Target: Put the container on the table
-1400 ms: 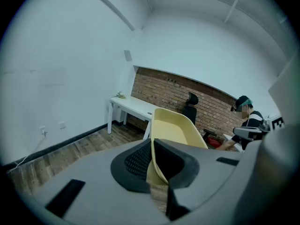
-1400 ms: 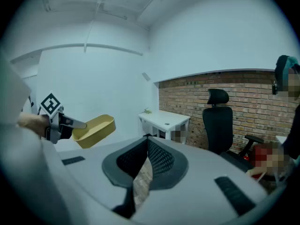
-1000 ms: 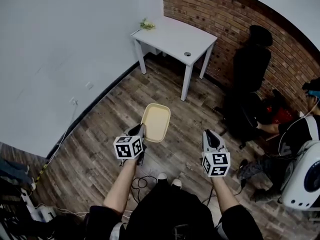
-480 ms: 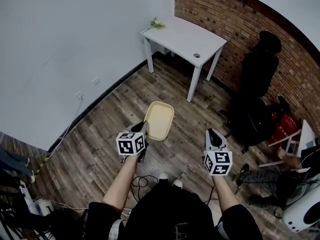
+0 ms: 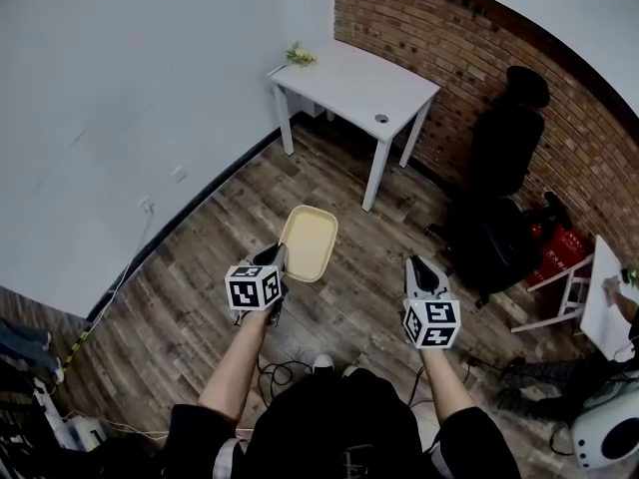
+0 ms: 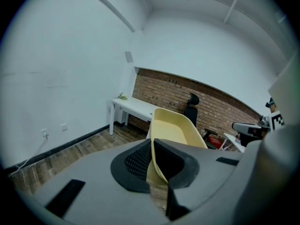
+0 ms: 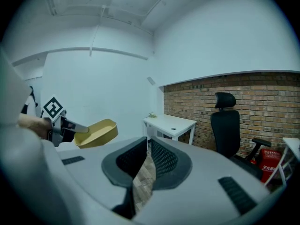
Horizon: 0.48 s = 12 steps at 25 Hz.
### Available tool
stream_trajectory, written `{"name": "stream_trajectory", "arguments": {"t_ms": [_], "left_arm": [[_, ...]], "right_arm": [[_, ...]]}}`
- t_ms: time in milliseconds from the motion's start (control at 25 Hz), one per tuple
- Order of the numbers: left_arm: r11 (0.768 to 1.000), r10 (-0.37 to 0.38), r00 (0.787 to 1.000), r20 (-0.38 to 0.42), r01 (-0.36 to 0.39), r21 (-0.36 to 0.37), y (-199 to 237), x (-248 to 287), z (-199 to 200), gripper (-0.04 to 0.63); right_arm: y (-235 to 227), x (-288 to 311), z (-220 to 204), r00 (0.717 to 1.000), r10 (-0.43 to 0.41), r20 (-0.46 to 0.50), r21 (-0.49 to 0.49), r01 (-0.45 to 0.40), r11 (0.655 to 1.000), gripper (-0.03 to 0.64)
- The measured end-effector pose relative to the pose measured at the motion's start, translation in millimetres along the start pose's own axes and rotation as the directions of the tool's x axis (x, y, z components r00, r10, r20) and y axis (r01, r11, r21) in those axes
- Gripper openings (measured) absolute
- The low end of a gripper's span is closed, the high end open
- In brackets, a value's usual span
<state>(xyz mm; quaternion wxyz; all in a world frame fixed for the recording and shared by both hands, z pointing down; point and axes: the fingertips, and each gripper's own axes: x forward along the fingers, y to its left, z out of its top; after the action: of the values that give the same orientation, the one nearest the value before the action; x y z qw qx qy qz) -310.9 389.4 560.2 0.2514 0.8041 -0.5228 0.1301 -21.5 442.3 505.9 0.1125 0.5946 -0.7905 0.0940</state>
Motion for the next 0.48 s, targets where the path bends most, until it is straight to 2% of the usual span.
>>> {"name": "stream_trajectory", "arguments": {"t_ms": [480], "left_arm": [[1.000, -0.021, 0.999, -0.035, 0.021, 0.017, 11, 20, -2, 0.028]], "right_arm": [[-6, 8, -15, 0.999, -0.037, -0.024, 0.024, 0.037, 0.999, 0.026]]}}
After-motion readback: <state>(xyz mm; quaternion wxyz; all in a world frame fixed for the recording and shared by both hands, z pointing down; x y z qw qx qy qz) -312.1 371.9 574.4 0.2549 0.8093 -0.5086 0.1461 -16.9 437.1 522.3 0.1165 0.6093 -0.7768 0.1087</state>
